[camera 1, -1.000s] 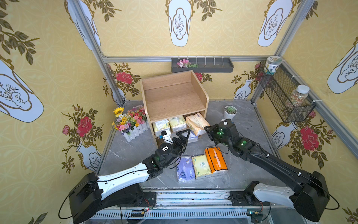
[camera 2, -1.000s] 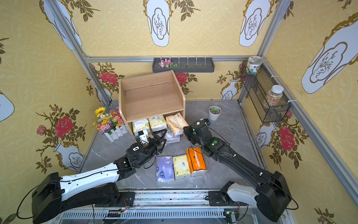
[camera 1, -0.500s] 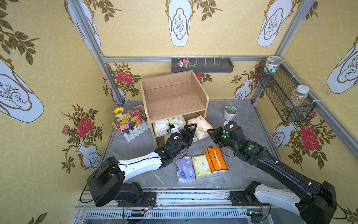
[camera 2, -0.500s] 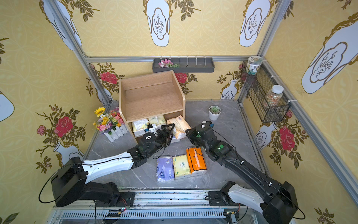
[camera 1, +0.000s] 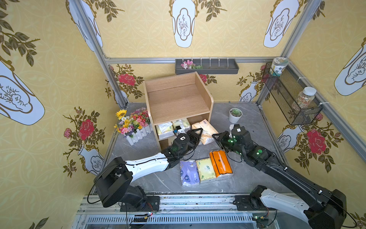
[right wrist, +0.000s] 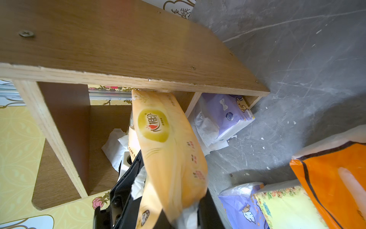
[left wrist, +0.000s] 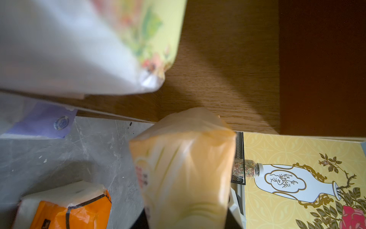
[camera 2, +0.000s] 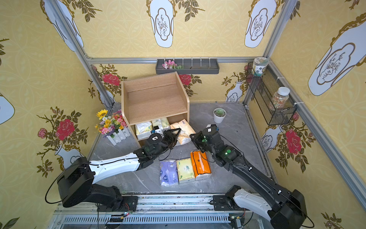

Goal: Remove the tissue boxes from the shelf
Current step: Pick up a box of tissues from the shelf.

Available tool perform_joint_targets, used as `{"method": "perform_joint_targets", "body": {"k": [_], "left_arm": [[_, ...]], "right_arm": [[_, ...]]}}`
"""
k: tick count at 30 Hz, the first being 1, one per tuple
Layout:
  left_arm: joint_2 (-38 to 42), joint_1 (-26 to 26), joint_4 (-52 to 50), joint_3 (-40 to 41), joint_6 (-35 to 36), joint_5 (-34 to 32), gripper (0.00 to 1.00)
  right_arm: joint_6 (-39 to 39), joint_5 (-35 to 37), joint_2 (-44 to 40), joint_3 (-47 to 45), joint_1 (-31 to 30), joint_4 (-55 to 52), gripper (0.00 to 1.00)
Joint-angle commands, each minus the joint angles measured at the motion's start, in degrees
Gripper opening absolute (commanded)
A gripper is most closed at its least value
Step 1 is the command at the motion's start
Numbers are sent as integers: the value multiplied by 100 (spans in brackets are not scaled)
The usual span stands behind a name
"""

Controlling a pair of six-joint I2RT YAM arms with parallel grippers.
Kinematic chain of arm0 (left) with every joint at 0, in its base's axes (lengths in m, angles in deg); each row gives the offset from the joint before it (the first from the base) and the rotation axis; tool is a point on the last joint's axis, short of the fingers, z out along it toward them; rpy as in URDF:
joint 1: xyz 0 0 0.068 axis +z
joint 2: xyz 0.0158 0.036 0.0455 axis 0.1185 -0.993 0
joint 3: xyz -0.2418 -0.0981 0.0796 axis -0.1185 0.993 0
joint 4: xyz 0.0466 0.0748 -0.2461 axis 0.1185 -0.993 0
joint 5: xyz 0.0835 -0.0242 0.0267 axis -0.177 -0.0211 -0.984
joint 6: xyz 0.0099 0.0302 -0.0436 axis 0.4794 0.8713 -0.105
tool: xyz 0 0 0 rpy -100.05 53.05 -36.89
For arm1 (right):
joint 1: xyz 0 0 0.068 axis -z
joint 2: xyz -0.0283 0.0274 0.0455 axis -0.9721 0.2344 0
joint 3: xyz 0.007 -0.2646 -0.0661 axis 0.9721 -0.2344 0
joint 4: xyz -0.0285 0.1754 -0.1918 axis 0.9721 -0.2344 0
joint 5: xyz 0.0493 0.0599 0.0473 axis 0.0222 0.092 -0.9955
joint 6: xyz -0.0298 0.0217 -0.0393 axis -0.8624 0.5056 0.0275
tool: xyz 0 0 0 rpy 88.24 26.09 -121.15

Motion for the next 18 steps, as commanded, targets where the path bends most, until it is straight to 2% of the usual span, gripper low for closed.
{"method": "perform_joint_targets", "body": {"k": [1, 4, 9, 13, 16, 18], "left_arm": [[30, 7, 146, 47, 92, -19, 25], [109, 7, 141, 66, 283, 74, 24], [377, 7, -53, 164, 935, 447, 24], [667, 7, -320, 341, 1482, 831, 24], [864, 7, -449, 485, 1859, 1209, 24], [1007, 15, -360, 616, 2023, 1499, 24]], "right_arm": [[-449, -70, -83, 23, -9, -308, 37], [-1088, -54, -174, 158, -9, -700, 54], [-2606, 73, -366, 654, 0, -1685, 73], [-3713, 47, -426, 1127, 16, -2274, 84], [-4318, -470, -259, 1474, 82, -2531, 86], [-4578, -1101, -99, 1632, 204, -2585, 86]]}}
